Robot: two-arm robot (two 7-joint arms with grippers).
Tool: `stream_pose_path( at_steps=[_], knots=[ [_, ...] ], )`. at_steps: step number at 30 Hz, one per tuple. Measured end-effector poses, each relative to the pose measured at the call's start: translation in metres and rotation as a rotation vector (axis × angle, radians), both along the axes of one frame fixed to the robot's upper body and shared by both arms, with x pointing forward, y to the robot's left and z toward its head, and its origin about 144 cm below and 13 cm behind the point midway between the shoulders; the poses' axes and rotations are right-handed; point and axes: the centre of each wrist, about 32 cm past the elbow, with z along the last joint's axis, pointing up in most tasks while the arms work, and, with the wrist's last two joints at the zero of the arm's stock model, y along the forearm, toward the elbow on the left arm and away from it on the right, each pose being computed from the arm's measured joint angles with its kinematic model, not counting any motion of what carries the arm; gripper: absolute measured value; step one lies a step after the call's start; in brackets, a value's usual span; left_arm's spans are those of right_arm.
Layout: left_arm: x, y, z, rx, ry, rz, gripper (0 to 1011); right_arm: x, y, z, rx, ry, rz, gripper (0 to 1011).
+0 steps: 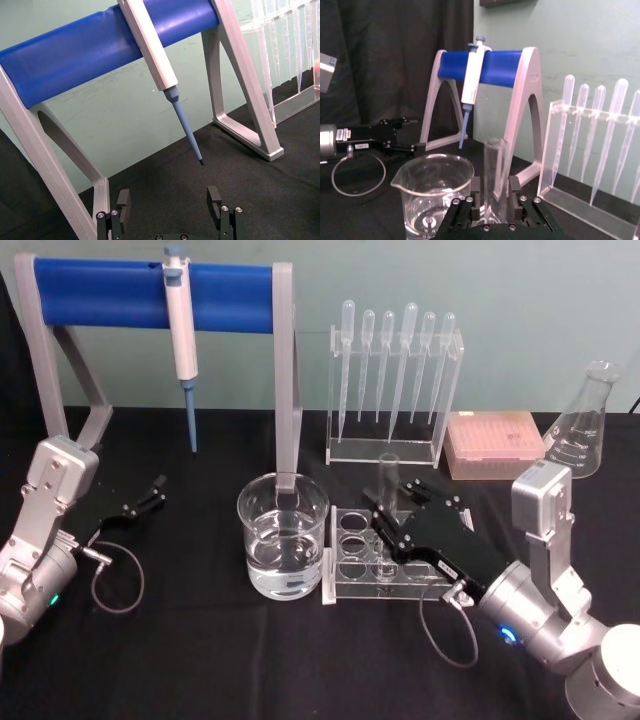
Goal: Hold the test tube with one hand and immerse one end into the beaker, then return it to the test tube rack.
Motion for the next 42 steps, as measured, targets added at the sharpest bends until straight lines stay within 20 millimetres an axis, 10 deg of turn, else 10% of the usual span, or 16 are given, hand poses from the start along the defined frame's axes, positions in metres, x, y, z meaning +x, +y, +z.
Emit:
stream_pose_path(
  at_steps=[20,42],
  knots=[
    [0.0,0.0,0.0,0.0,0.0,0.0,1000,-0.074,-0.049,0.001,-0.026,0.081,-0.253,943],
    [0.0,0.0,0.0,0.0,0.0,0.0,1000,0.011,-0.064,-0.045,-0.033,0.145,-0.53,1003]
  ],
)
